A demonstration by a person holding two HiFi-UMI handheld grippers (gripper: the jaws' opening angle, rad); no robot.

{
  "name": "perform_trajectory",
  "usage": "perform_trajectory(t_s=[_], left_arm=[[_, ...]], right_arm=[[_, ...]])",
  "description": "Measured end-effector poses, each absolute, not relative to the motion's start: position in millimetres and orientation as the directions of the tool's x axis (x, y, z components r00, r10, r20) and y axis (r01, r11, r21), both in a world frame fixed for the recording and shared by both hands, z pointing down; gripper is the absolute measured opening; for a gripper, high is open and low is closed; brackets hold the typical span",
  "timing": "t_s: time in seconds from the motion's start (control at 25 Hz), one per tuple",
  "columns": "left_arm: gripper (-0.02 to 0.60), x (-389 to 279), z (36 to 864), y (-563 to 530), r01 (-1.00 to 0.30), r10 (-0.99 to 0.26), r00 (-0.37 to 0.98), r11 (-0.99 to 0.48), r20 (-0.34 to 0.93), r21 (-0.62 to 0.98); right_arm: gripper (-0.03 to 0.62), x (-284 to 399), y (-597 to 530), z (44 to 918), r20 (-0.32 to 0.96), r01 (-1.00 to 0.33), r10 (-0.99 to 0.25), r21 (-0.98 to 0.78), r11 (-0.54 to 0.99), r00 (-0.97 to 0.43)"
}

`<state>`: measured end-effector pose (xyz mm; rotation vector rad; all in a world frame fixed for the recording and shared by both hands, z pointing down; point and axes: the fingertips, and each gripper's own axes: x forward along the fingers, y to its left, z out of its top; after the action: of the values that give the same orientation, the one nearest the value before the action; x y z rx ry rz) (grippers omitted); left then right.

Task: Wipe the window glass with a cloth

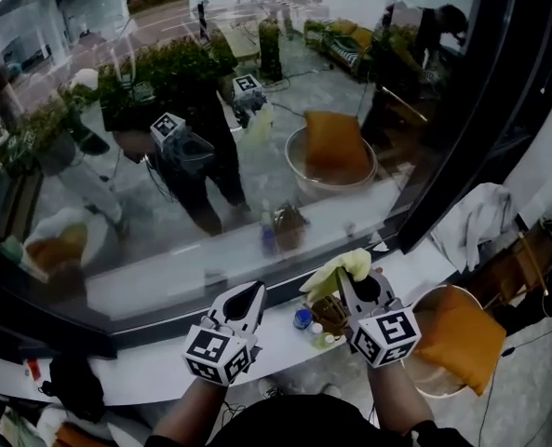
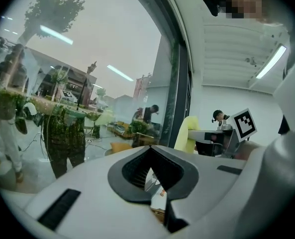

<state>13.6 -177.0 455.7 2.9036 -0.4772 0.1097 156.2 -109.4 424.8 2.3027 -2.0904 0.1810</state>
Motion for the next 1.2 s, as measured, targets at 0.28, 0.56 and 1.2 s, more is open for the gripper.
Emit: perform_trajectory(t_s=[0.28,0.56,1.2], left_arm=[[0.008,22,449,-189,-0.292,-0.278,0.955,-0.941,0.104,0.169],[0.008,38,438,-188,-0.292,-0.281,0.956,-0.942,0.089,0.165],[0.008,42,419,-214,-0.389,-0.387,0.921,-0.912,0.042,0.127]], right_arm=[[0.043,171,-118,413,0.091,-0.988,-0.986,-0.04,-0.147,0.143],[0.043,201,-118,401,0.075,-0.984,-0.982,-0.02,-0.175,0.173],[0.043,249,-170,364,0.022,-0.989,-0.989,0.039,-0.143,0.144]])
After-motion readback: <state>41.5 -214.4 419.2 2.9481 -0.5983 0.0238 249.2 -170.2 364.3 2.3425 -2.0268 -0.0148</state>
